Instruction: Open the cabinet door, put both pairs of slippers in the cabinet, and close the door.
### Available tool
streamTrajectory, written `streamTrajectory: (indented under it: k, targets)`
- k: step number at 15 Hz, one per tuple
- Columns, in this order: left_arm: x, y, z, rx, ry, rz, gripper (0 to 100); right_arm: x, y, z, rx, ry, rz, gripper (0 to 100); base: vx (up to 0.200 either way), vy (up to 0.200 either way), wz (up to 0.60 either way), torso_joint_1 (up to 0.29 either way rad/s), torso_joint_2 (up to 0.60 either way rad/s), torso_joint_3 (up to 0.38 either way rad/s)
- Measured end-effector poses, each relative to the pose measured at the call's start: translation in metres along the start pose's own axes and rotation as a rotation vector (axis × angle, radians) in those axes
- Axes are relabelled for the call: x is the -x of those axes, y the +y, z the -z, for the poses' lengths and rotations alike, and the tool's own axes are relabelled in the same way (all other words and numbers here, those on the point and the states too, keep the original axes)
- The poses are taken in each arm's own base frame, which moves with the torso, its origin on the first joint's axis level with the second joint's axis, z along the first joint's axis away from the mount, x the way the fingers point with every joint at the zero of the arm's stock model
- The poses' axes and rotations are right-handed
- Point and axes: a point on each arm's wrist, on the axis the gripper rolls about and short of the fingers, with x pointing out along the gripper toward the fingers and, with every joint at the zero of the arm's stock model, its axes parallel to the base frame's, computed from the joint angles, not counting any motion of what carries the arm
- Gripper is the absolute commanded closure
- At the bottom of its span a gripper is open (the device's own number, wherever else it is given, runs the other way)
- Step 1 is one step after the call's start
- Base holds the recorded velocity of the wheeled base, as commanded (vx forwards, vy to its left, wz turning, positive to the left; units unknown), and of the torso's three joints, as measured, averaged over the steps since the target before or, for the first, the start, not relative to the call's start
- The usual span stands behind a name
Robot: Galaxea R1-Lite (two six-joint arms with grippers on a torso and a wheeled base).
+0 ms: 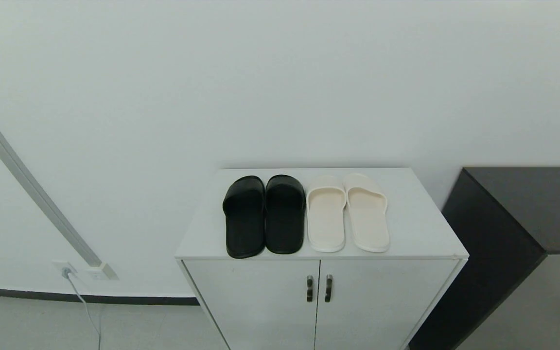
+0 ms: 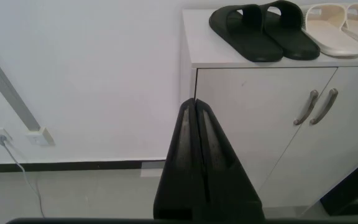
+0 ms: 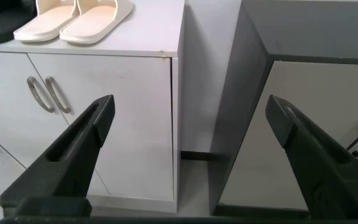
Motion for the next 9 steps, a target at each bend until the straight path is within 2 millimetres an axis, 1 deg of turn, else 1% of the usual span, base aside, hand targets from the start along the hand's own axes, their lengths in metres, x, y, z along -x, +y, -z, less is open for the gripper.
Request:
streamTrajectory:
  k: [5, 8, 9]
  targets:
    - [0.0000, 0.0000, 0.0000, -0.001, 0.000, 0.000, 100, 0.0000, 0.0000, 0.0000, 0.002, 0.000, -0.001, 0, 0.000, 0.000, 0.00, 0.000, 0.00, 0.000]
    - [0.0000, 0.0000, 0.0000, -0.001, 0.000, 0.001, 100, 0.0003, 0.0005, -0.0013, 0.065, -0.003, -0.024, 0, 0.000, 0.000, 0.00, 0.000, 0.00, 0.000]
    - [0.0000, 0.0000, 0.0000, -0.001, 0.000, 0.000, 100, 0.0017, 0.0003, -0.0095, 0.052, -0.018, -0.025, 0, 0.000, 0.000, 0.00, 0.000, 0.00, 0.000]
